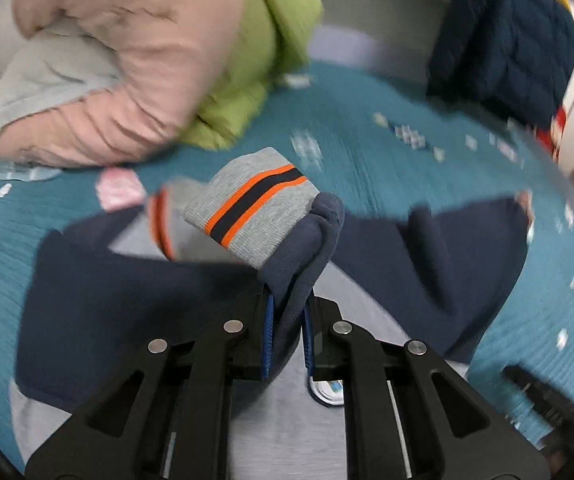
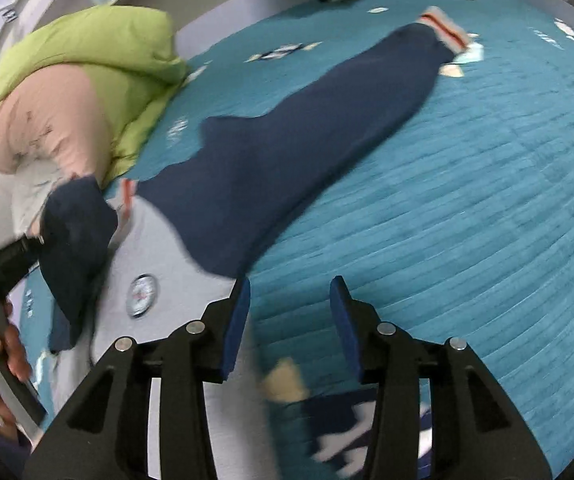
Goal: Fold large clothes
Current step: 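Carry the grasped sleeve across the jacket body with the left tool and release, then grasp the other navy sleeve cuff with the right tool and fold it across the body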
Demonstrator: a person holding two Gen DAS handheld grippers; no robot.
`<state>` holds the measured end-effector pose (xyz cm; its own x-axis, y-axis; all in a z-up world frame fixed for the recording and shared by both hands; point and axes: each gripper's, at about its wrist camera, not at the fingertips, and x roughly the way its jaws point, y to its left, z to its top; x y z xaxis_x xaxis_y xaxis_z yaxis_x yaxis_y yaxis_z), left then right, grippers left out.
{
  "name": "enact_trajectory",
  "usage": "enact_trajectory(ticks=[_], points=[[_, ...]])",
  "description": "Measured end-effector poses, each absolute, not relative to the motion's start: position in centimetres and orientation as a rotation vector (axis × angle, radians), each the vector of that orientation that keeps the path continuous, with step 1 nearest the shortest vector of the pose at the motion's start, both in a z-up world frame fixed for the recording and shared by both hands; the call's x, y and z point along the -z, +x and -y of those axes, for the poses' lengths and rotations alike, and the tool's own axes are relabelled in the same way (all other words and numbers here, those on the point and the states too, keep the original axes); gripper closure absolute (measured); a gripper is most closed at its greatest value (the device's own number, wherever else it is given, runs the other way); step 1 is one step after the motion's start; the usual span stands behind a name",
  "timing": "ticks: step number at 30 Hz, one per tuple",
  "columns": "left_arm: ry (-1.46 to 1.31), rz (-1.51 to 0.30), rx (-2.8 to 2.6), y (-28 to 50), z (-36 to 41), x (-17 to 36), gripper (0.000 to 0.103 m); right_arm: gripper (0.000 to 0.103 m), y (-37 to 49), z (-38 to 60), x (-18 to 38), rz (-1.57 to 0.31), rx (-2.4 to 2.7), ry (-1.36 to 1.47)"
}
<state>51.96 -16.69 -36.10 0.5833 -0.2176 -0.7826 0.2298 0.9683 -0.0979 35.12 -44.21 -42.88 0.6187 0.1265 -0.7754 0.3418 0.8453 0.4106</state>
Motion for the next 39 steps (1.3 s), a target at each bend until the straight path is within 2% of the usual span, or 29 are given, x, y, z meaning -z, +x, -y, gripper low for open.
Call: enact_trajectory(ticks=[6, 8, 9, 10, 12, 16, 20, 27, 35, 36, 38, 39], points=[[0.081, -0.985, 0.298, 51.5, 20.1, 40.2, 0.09, 0.059, 34.5, 48.0, 43.2, -0.879, 0.2, 0.624], [0.089, -1.011, 0.337, 50.9, 20.7, 41.0, 0.083, 0.055, 34.4, 48.9, 43.3, -0.873, 0.224, 0.632], [0.095, -1.014, 0.357, 50.5, 21.0, 41.2, 0.069, 0.054, 34.4, 49.3, 43.4, -0.87, 0.238, 0.642], [0.089, -1.013, 0.381, 50.2, 21.1, 41.0, 0.051, 0.054, 34.3, 50.1, 43.5, -0.86, 0.247, 0.667], [0.05, -0.973, 0.428, 49.3, 20.9, 39.9, 0.031, 0.053, 34.1, 51.0, 43.6, -0.846, 0.27, 0.687], [-0.023, -0.893, 0.56, 47.6, 20.3, 37.4, 0.026, 0.052, 33.9, 53.0, 43.6, -0.819, 0.309, 0.725], [-0.078, -0.879, 0.541, 48.0, 19.2, 37.0, 0.026, 0.052, 34.6, 54.9, 43.8, -0.791, 0.324, 0.765], [0.067, -1.104, 0.336, 51.3, 19.3, 43.7, 0.026, 0.05, 39.7, 60.0, 43.5, -0.684, 0.318, 0.854], [0.15, -1.082, 0.337, 51.5, 20.6, 44.7, 0.024, 0.049, 46.3, 64.5, 45.5, -0.665, 0.361, 0.951], [0.151, -1.082, 0.343, 51.4, 20.3, 44.9, 0.024, 0.051, 47.0, 64.7, 45.6, -0.667, 0.33, 0.956], [0.146, -1.083, 0.352, 51.3, 20.1, 44.8, 0.023, 0.098, 48.2, 64.7, 45.4, -0.695, 0.271, 0.96], [0.143, -1.085, 0.359, 51.3, 20.1, 44.8, 0.022, 0.098, 47.9, 64.4, 44.6, -0.671, 0.282, 0.942]])
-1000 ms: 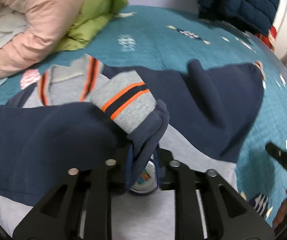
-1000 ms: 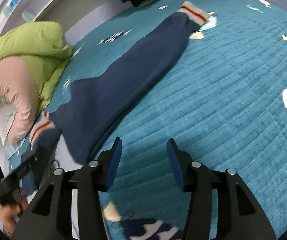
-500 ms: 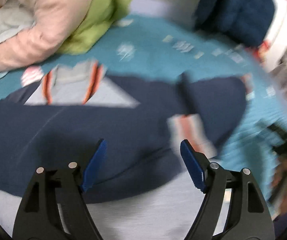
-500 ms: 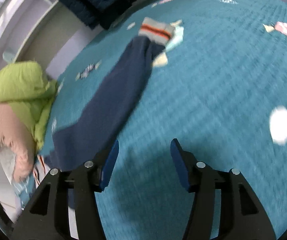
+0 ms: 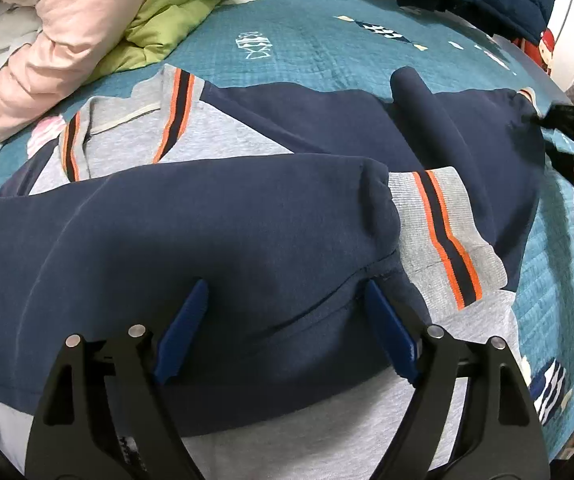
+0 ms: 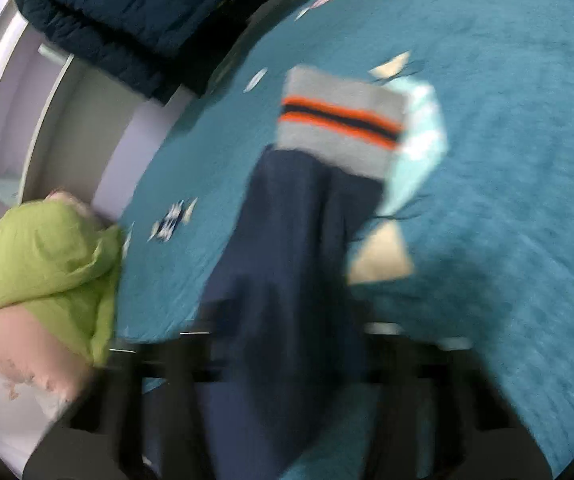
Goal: Fold large clothes
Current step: 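Grasp the other navy sleeve cuff with the right tool and fold it across the body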
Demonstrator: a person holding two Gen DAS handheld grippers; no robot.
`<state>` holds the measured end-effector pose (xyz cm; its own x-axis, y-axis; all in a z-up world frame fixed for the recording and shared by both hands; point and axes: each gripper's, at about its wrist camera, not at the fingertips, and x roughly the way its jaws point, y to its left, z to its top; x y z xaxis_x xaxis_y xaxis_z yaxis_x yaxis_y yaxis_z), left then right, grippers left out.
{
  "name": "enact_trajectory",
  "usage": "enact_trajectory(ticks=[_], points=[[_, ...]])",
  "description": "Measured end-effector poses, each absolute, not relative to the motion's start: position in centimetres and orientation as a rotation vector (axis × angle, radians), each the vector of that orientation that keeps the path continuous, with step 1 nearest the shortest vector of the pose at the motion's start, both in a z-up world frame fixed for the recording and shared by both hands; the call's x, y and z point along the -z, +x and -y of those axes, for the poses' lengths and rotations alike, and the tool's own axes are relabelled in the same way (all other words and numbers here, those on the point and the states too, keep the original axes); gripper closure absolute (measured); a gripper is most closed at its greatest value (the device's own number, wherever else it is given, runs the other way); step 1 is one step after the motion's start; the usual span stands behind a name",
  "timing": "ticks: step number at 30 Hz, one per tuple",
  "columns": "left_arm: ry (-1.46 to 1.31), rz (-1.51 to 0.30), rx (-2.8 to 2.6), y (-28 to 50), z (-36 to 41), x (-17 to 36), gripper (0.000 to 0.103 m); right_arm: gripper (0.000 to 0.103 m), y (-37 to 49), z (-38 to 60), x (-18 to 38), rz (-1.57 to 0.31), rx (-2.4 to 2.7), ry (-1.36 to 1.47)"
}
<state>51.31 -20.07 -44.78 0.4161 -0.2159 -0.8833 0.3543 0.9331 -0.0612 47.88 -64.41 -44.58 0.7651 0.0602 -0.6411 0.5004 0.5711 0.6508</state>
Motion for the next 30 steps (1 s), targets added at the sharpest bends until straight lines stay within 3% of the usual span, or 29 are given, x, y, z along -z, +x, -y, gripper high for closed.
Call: enact_trajectory(ticks=[9, 16, 21, 23, 25, 27, 30], points=[[-0.09, -1.024, 0.351, 50.9, 13.1, 40.0, 0.022, 0.098, 43.2, 53.0, 32.0, -0.467, 0.16, 0.549], [-0.138, -1.003, 0.112, 50.2, 1.5, 38.2, 0.022, 0.098, 43.2, 33.8, 25.8, -0.435, -0.092, 0.289], [-0.193, -1.001, -0.034, 48.3, -6.9, 37.7, 0.022, 0.095, 45.1, 18.7, 29.2, -0.552, -0.264, 0.147], [-0.203, -1.011, -0.07, 47.7, -9.2, 37.8, 0.022, 0.084, 46.1, 13.8, 33.1, -0.677, -0.296, 0.067], [-0.211, -1.023, -0.103, 46.8, -11.3, 37.8, 0.022, 0.063, 47.3, 9.2, 38.4, -0.876, -0.341, -0.065], [-0.233, -1.026, -0.121, 46.0, -13.0, 37.7, 0.022, 0.062, 47.5, 7.3, 42.1, -0.998, -0.317, -0.158], [-0.251, -1.018, -0.125, 45.1, -13.9, 37.4, 0.02, 0.058, 46.4, 9.5, 43.1, -1.033, -0.323, -0.027]])
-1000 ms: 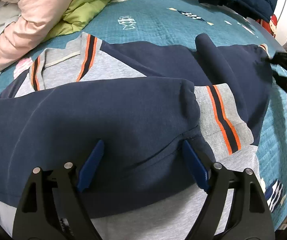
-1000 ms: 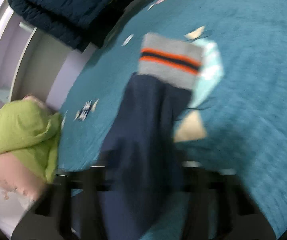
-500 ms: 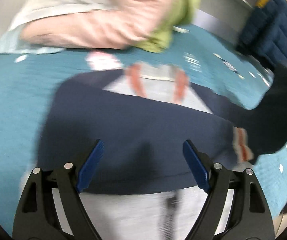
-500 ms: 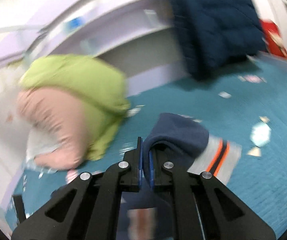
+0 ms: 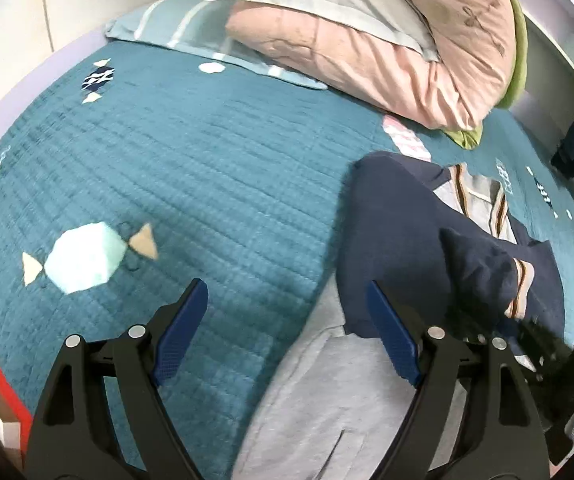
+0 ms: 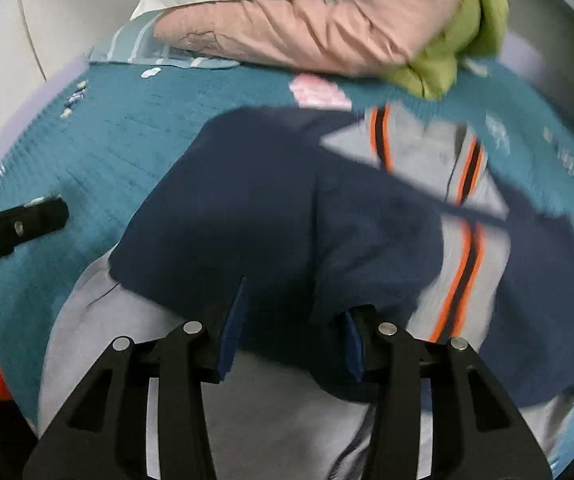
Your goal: Fold large clothes
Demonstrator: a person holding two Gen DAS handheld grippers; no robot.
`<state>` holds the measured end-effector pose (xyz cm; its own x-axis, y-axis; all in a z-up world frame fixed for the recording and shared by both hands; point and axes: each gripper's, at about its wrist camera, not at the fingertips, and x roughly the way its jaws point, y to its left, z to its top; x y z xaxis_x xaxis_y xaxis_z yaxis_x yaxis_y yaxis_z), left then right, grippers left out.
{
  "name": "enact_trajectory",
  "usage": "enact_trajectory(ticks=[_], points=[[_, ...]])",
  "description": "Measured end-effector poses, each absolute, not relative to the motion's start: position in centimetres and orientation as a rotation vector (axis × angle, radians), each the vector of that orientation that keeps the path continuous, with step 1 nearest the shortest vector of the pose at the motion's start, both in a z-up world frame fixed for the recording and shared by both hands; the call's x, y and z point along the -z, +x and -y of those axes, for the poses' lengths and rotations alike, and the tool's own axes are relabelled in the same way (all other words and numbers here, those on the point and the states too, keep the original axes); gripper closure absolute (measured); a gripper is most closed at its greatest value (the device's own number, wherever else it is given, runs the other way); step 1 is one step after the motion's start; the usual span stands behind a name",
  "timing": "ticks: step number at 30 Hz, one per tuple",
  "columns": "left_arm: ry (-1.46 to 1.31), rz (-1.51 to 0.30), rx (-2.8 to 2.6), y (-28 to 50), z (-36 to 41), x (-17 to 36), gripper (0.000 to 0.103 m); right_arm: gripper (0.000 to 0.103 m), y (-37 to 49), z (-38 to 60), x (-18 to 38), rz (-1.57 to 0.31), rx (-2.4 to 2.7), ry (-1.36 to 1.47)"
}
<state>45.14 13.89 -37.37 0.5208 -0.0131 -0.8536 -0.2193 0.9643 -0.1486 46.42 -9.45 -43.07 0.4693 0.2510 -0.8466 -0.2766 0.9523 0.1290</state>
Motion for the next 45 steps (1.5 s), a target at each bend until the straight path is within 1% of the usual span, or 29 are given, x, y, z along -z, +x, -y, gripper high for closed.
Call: enact_trajectory(ticks=[2, 4, 7, 9, 10, 11, 12, 13, 14, 16, 20, 24, 26, 27, 28, 29, 30, 31, 32, 33, 34, 37, 40, 42, 45], points=[[-0.255, -1.016, -0.123, 45.3, -13.8, 37.3, 0.02, 0.044, 46.0, 11.4, 42.4, -1.013, -0.334, 0.062], [-0.261, -1.014, -0.102, 45.3, -13.1, 37.2, 0.02, 0.037, 45.0, 14.1, 41.3, -0.979, -0.334, 0.117], [-0.24, -1.008, -0.051, 45.9, -10.7, 36.8, 0.02, 0.037, 44.2, 18.4, 39.0, -0.916, -0.299, 0.192], [-0.198, -1.004, 0.016, 46.3, -7.9, 36.6, 0.02, 0.037, 43.9, 23.2, 38.2, -0.863, -0.235, 0.294], [-0.178, -1.011, 0.058, 46.6, -6.3, 36.6, 0.02, 0.044, 43.9, 24.6, 38.0, -0.855, -0.21, 0.33], [-0.166, -1.017, 0.092, 46.8, -5.1, 36.7, 0.02, 0.06, 44.5, 26.4, 38.4, -0.865, -0.191, 0.355], [-0.143, -1.025, 0.141, 47.1, -2.8, 36.8, 0.02, 0.069, 45.4, 28.8, 39.4, -0.9, -0.172, 0.394], [-0.116, -1.027, 0.178, 47.2, -0.8, 36.9, 0.02, 0.086, 46.1, 30.4, 40.5, -0.935, -0.181, 0.441], [-0.07, -1.029, 0.225, 47.4, 1.6, 36.9, 0.02, 0.094, 46.6, 31.5, 41.7, -0.98, -0.18, 0.465], [0.019, -1.025, 0.286, 47.5, 5.7, 37.2, 0.02, 0.103, 47.2, 33.4, 43.8, -1.041, -0.15, 0.465], [0.162, -1.054, 0.286, 49.2, 12.6, 39.3, 0.02, 0.103, 46.8, 35.6, 45.0, -1.029, -0.203, 0.575], [0.197, -1.093, 0.257, 50.4, 15.5, 40.9, 0.02, 0.103, 46.2, 35.5, 45.3, -1.016, -0.224, 0.595], [0.295, -1.099, 0.235, 50.9, 16.9, 42.1, 0.02, 0.103, 46.3, 35.6, 45.2, -1.014, -0.231, 0.613], [0.326, -1.111, 0.233, 51.3, 17.0, 42.7, 0.021, 0.103, 46.2, 35.8, 45.3, -1.013, -0.233, 0.618], [0.35, -1.119, 0.23, 51.6, 16.9, 43.3, 0.027, 0.103, 46.4, 35.7, 45.4, -1.011, -0.233, 0.623], [0.35, -1.117, 0.226, 51.8, 16.4, 43.5, 0.03, 0.103, 46.0, 35.8, 45.4, -1.009, -0.235, 0.625], [0.299, -1.121, 0.246, 52.0, 15.6, 43.4, 0.035, 0.103, 45.9, 35.8, 45.4, -1.009, -0.235, 0.625], [0.248, -1.114, 0.254, 52.2, 14.6, 42.9, 0.046, 0.103, 46.0, 35.8, 45.4, -1.009, -0.237, 0.624], [0.219, -1.111, 0.253, 52.4, 13.5, 42.3, 0.054, 0.103, 46.0, 35.8, 45.4, -1.01, -0.238, 0.624], [0.186, -1.105, 0.259, 52.6, 12.6, 41.9, 0.063, 0.103, 46.0, 35.8, 45.4, -1.011, -0.238, 0.621], [0.121, -1.094, 0.281, 52.7, 11.1, 41.1, 0.068, 0.103, 45.8, 35.9, 45.3, -1.011, -0.237, 0.61], [-0.01, -1.089, 0.285, 53.3, 6.4, 39.2, 0.072, 0.103, 45.8, 35.7, 45.2, -1.014, -0.229, 0.59], [-0.206, -1.065, 0.309, 53.3, -0.5, 38.0, 0.071, 0.103, 45.9, 35.5, 45.1, -1.017, -0.221, 0.583], [-0.242, -1.071, 0.252, 53.2, -4.0, 38.4, 0.071, 0.103, 46.0, 35.4, 45.1, -1.02, -0.215, 0.575], [-0.302, -1.132, 0.121, 53.1, -9.1, 40.4, 0.071, 0.103, 46.1, 35.3, 45.0, -1.029, -0.202, 0.568]])
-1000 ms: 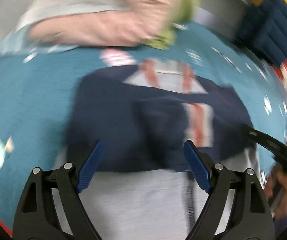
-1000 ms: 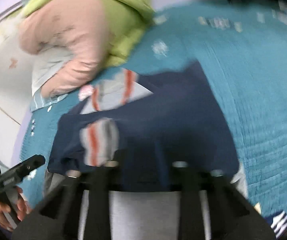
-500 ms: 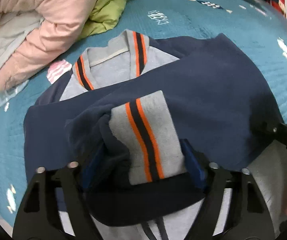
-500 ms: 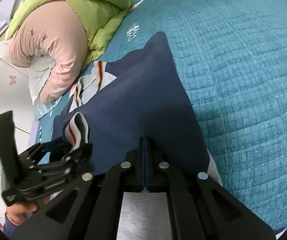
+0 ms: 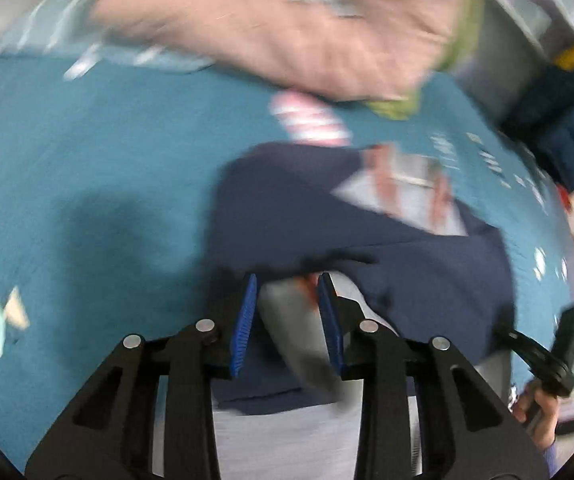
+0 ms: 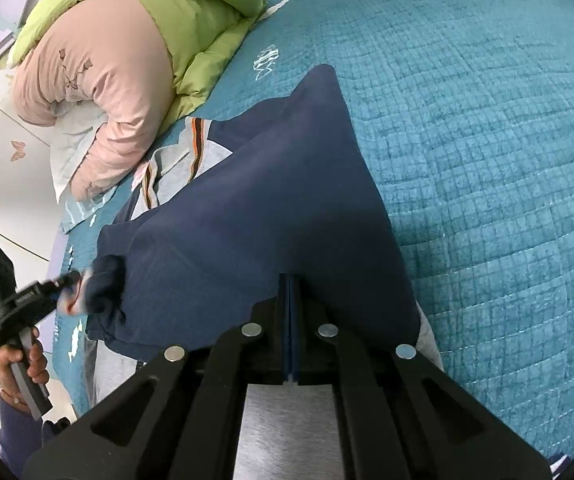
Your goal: Fold large clothes
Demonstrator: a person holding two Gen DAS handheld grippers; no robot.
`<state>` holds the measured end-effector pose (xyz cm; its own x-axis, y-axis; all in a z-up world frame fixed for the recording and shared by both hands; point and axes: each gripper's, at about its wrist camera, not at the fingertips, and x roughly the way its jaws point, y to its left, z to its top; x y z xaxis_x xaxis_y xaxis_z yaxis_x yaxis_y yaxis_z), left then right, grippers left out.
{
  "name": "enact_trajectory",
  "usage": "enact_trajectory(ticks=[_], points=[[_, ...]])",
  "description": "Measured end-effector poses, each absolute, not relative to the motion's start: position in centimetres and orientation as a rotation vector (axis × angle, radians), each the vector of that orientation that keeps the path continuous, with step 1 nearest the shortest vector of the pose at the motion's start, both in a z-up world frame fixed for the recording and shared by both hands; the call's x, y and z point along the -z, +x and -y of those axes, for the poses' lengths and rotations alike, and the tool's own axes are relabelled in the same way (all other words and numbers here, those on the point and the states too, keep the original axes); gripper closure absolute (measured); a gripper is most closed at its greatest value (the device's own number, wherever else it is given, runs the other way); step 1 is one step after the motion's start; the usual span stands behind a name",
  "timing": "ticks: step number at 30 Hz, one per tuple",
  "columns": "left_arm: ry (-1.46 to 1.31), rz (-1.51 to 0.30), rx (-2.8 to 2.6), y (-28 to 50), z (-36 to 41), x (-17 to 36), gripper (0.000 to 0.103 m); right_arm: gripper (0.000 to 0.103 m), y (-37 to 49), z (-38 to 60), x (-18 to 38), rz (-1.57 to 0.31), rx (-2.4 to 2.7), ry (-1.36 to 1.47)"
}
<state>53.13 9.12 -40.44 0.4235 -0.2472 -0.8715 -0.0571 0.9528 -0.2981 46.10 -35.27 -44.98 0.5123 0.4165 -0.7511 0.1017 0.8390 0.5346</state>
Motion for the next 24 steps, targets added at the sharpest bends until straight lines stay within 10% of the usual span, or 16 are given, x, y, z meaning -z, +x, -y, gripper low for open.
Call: enact_trajectory(ticks=[5, 10, 24], points=[[-0.295, -1.135, 0.103, 52.6, -10.9, 40.9, 0.067, 0.092, 46.3, 34.5, 43.0, -1.025, -0.184, 0.52], [-0.26, -1.115, 0.095, 54.1, -9.3, 40.1, 0.03, 0.059, 47.9, 34.6, 40.2, -0.978, -0.168, 0.444], [-0.251, -1.237, 0.16, 64.0, -7.5, 44.7, 0.023, 0.051, 59.8, 39.9, 44.4, -1.112, -0.088, 0.624]])
